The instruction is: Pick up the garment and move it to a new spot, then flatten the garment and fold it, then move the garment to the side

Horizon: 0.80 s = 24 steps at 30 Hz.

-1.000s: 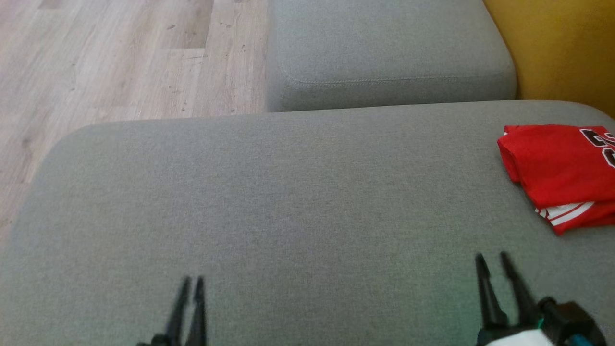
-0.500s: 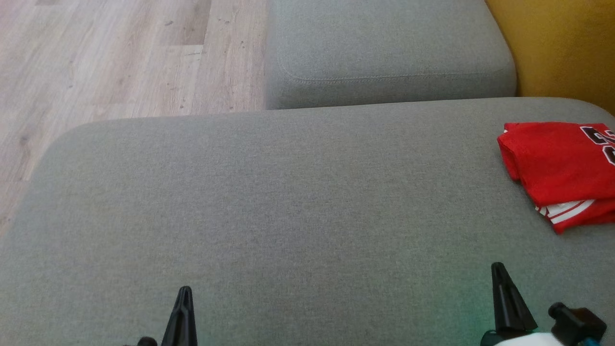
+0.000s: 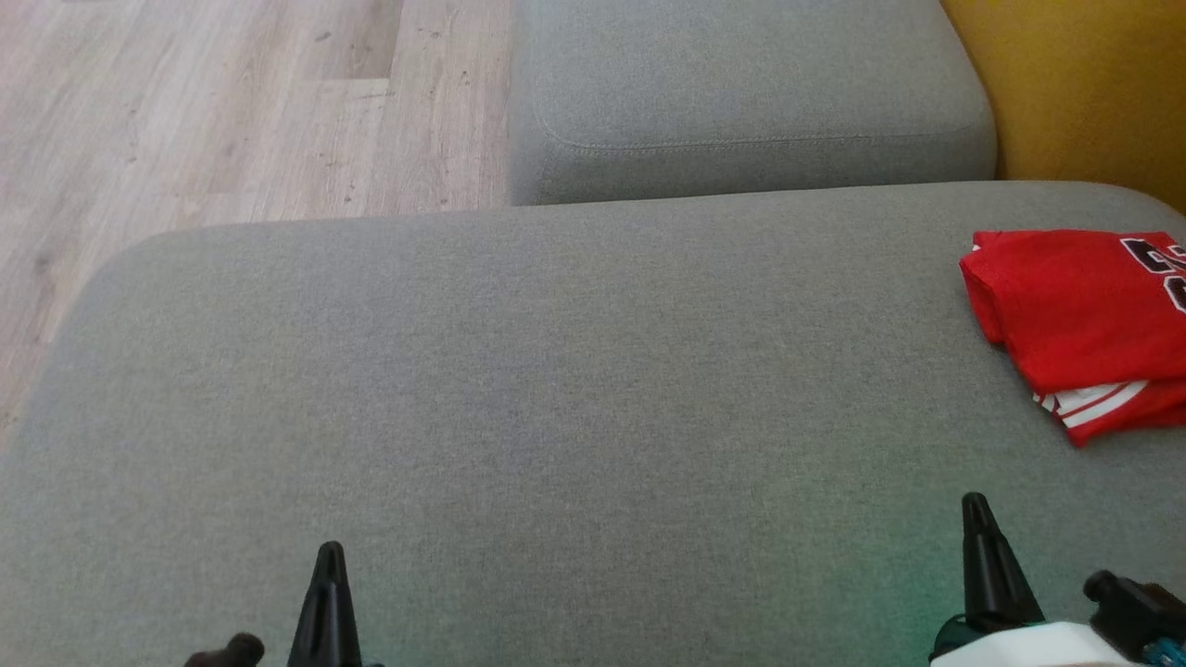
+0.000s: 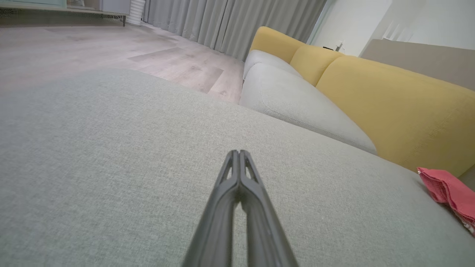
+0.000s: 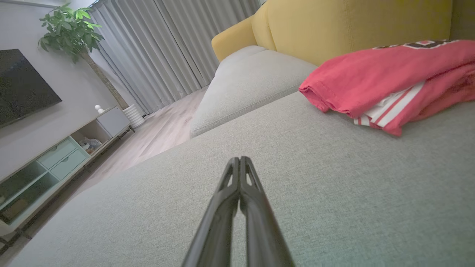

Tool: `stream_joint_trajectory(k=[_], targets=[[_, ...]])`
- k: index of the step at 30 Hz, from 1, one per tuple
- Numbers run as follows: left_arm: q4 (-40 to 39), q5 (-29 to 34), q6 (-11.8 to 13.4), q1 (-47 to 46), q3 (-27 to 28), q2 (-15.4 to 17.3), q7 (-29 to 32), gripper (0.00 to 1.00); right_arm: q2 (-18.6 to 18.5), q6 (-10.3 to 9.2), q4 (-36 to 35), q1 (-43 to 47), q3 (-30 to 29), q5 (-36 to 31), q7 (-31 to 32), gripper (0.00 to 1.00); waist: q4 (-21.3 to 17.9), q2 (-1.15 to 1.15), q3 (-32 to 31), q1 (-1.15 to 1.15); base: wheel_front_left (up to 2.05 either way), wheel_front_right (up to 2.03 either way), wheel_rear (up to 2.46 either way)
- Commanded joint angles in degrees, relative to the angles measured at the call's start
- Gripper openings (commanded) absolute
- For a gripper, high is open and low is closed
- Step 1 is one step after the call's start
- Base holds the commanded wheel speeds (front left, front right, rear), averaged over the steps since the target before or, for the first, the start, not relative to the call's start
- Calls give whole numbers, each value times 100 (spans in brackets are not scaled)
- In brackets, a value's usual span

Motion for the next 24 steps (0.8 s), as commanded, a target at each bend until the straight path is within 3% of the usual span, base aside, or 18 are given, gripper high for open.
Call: stream_joint_trajectory(k=[1, 24], targets=[[-158, -121, -55, -274, 90, 69, 10, 0, -94, -1, -154, -291, -9, 139, 17, 0, 0, 0, 2, 0, 0, 0, 0], [-33, -1811, -251, -631, 359, 114, 361, 0, -140, -2, -60, -631, -104, 1825, 371, 0, -24, 0, 99, -1, 0, 0, 0]])
